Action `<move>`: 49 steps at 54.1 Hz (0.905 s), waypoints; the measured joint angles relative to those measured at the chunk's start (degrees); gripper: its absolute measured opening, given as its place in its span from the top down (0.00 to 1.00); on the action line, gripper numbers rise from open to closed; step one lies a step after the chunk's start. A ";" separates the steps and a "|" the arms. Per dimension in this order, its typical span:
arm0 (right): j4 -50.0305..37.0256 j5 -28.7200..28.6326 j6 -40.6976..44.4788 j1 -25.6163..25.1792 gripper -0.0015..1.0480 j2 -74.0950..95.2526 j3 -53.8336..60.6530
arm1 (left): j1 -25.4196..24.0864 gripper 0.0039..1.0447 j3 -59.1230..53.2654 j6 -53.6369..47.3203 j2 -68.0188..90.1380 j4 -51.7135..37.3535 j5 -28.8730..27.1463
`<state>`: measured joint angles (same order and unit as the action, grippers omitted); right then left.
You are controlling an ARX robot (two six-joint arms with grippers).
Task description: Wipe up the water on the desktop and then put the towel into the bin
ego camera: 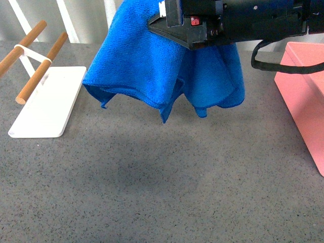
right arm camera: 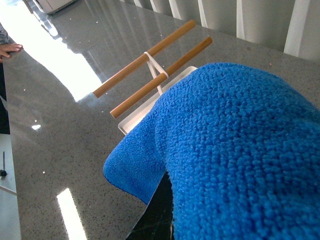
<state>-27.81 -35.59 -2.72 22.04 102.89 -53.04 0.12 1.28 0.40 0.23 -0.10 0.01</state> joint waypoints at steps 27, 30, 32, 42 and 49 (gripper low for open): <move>22.47 14.12 9.84 -3.17 0.97 9.33 -1.29 | 0.00 0.40 0.00 0.02 -0.02 0.04 -0.02; 25.64 16.11 12.61 -4.04 0.97 11.58 -1.55 | 0.00 0.33 0.00 0.02 -0.02 0.04 -0.02; 27.10 16.98 14.23 -4.50 0.97 12.76 -1.77 | 0.00 0.27 0.00 0.02 -0.02 0.04 -0.02; 32.04 20.11 21.00 -5.90 0.97 16.59 -4.70 | 0.00 0.05 0.00 -0.11 -0.02 0.07 -0.02; 32.98 23.32 25.22 -6.45 0.97 20.37 -8.02 | 0.00 0.06 0.00 -0.11 -0.02 0.07 -0.02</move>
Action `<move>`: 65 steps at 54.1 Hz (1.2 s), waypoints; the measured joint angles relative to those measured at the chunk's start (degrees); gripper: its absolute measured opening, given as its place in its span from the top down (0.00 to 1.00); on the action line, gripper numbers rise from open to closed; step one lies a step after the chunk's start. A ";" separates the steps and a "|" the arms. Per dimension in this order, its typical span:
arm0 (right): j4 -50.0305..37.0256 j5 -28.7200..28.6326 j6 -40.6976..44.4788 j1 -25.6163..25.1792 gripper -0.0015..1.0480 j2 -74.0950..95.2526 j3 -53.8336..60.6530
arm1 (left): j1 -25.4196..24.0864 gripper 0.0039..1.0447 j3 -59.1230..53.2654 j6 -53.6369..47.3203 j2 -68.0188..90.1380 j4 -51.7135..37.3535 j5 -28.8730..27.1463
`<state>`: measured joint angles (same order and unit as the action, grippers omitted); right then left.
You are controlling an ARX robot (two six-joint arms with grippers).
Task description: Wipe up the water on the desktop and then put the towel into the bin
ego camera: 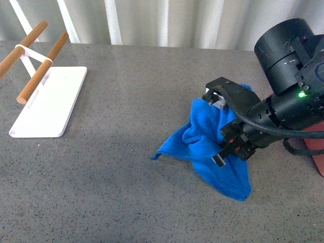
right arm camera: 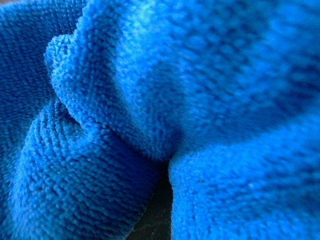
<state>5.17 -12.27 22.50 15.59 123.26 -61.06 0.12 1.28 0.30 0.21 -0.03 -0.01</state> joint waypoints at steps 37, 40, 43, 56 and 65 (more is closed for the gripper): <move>12.31 17.92 7.06 -0.04 0.97 17.44 -33.38 | 0.00 0.06 0.00 -0.02 0.00 0.00 0.00; 12.85 18.27 7.06 0.85 0.97 18.23 -35.08 | 0.00 0.06 0.00 -0.02 0.00 0.00 0.02; 13.46 18.21 6.99 1.81 0.97 18.88 -36.61 | 0.00 0.06 0.00 -0.02 0.00 0.00 0.02; 12.85 11.65 5.49 8.66 0.97 19.37 -38.25 | 0.00 0.06 0.00 -0.02 0.00 0.00 0.02; 9.25 6.58 2.47 12.66 0.97 14.08 -29.86 | 0.00 0.06 0.00 -0.02 0.00 0.00 0.00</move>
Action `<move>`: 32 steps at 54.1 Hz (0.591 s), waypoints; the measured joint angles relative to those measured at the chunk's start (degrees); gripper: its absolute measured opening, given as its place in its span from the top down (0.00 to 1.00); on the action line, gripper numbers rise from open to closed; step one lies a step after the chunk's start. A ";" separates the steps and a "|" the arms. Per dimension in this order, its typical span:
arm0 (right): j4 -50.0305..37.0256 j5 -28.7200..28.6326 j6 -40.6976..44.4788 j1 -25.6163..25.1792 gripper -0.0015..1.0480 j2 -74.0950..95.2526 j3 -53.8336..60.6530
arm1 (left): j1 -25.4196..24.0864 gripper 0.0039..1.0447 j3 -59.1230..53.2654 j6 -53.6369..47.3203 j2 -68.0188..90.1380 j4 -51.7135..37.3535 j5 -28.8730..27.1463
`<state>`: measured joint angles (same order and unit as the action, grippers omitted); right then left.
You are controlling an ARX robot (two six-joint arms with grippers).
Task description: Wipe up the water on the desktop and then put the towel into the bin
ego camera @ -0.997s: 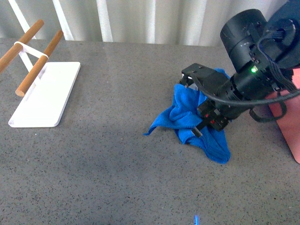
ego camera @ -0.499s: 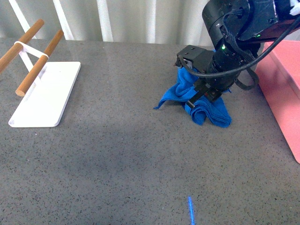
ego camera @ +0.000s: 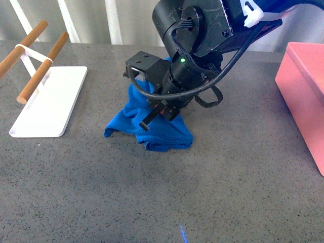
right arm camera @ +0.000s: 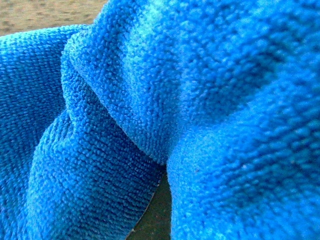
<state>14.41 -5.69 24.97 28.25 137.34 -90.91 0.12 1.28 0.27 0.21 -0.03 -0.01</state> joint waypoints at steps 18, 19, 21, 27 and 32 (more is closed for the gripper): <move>2.29 6.51 -2.75 -4.22 0.97 -22.67 7.96 | 0.00 0.06 0.00 0.00 0.00 0.00 0.02; 3.19 7.06 -2.84 -4.66 0.97 -24.00 7.37 | 0.00 0.06 0.00 0.00 0.00 0.00 0.00; 4.94 8.00 -3.15 -5.57 0.97 -26.53 5.86 | 0.00 0.06 0.00 0.00 0.00 0.00 0.00; 8.52 9.66 -4.11 -7.96 0.97 -31.30 1.31 | 0.00 0.06 0.00 0.00 -0.02 0.00 0.00; 11.39 13.25 -5.09 -10.14 0.97 -33.90 -2.95 | 0.00 0.06 0.00 0.00 -0.02 0.00 0.00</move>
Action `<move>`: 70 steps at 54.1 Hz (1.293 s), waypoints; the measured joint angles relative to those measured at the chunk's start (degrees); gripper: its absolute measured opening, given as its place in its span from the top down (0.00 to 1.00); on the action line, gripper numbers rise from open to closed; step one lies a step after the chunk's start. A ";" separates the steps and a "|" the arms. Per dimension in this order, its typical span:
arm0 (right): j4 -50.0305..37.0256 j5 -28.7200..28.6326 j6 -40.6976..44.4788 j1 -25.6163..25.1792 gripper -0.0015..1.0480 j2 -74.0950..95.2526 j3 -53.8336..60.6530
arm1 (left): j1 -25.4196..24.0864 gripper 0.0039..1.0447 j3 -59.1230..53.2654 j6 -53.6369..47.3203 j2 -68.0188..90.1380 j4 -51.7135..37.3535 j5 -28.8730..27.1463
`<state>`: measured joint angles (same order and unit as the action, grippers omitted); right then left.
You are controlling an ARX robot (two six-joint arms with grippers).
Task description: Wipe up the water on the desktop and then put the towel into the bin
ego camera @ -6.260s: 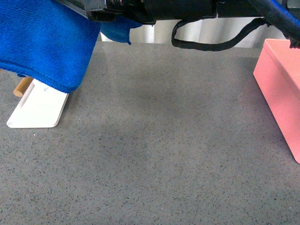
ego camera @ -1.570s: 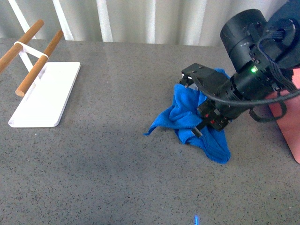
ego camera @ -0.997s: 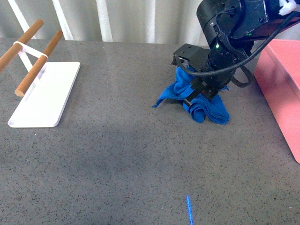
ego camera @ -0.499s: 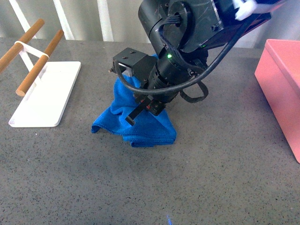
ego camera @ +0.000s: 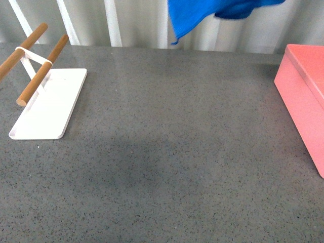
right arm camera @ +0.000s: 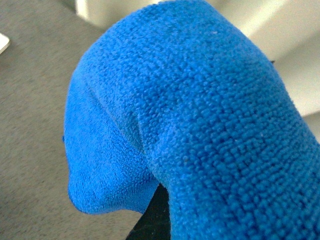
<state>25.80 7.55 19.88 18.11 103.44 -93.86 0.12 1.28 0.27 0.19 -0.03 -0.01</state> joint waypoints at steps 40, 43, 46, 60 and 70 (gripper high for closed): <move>21.59 16.37 -18.05 -16.55 0.97 -2.08 -0.68 | 0.00 0.06 0.00 0.00 0.00 0.00 0.00; 21.55 15.12 -19.67 -16.81 0.97 -2.08 -0.02 | 0.00 0.06 0.00 0.00 0.00 0.00 0.02; 21.46 14.43 -20.83 -17.07 0.97 -2.08 0.61 | 0.00 0.06 0.00 0.00 0.00 0.00 0.00; 20.04 13.49 -23.61 -20.92 0.97 -1.95 6.03 | 0.00 0.06 0.00 0.00 0.00 0.00 0.00; 19.15 11.91 -23.54 -22.88 0.97 -1.95 6.78 | 0.00 0.06 0.00 0.00 0.00 0.00 0.02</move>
<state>44.95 19.46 -3.66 -4.78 101.49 -87.09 0.12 1.28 0.27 0.19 -0.03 0.01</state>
